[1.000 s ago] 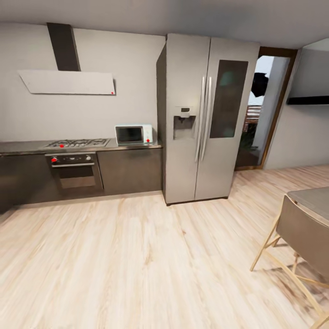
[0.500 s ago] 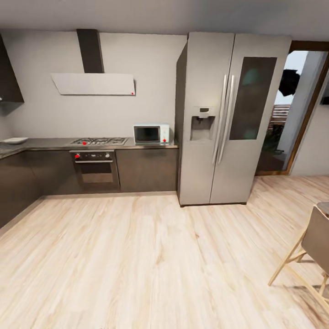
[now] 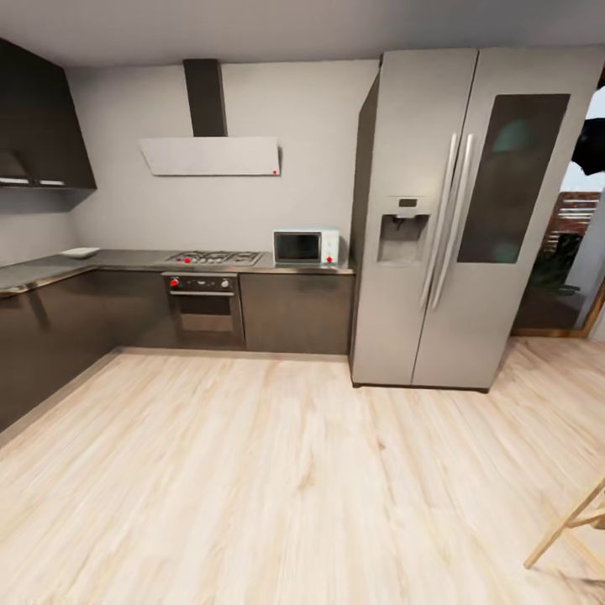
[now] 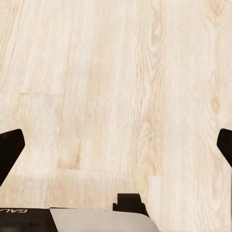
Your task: In the kitchen, take the Vidalia onion out of the sink, dice it on the chopping board with the paring knife, put the diced onion into the bowl on the countertop, then place both the paring knife and the chopping board into the sink.
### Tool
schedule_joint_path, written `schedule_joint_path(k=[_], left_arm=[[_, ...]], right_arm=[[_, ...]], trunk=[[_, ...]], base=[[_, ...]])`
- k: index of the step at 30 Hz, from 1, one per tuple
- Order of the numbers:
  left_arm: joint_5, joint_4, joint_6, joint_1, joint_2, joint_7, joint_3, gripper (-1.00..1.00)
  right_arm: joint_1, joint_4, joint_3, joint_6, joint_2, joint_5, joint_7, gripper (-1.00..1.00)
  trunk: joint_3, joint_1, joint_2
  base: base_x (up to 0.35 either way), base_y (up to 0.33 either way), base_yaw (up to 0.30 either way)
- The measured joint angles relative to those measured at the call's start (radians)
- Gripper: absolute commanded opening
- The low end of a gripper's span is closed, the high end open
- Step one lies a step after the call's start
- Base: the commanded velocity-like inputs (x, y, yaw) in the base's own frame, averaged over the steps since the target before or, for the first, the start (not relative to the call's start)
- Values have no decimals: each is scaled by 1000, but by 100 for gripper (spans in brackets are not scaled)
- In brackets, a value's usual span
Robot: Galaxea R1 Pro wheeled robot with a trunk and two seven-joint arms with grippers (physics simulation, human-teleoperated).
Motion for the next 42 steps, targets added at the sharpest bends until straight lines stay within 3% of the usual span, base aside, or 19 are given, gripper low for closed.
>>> schedule_joint_path(k=[42], left_arm=[[-4,24,0,0,-12,-1,0,100]], right_arm=[[0,5,0,0,3,0,0,100]], trunk=[[0,0,0]], base=[[196,-54,262]])
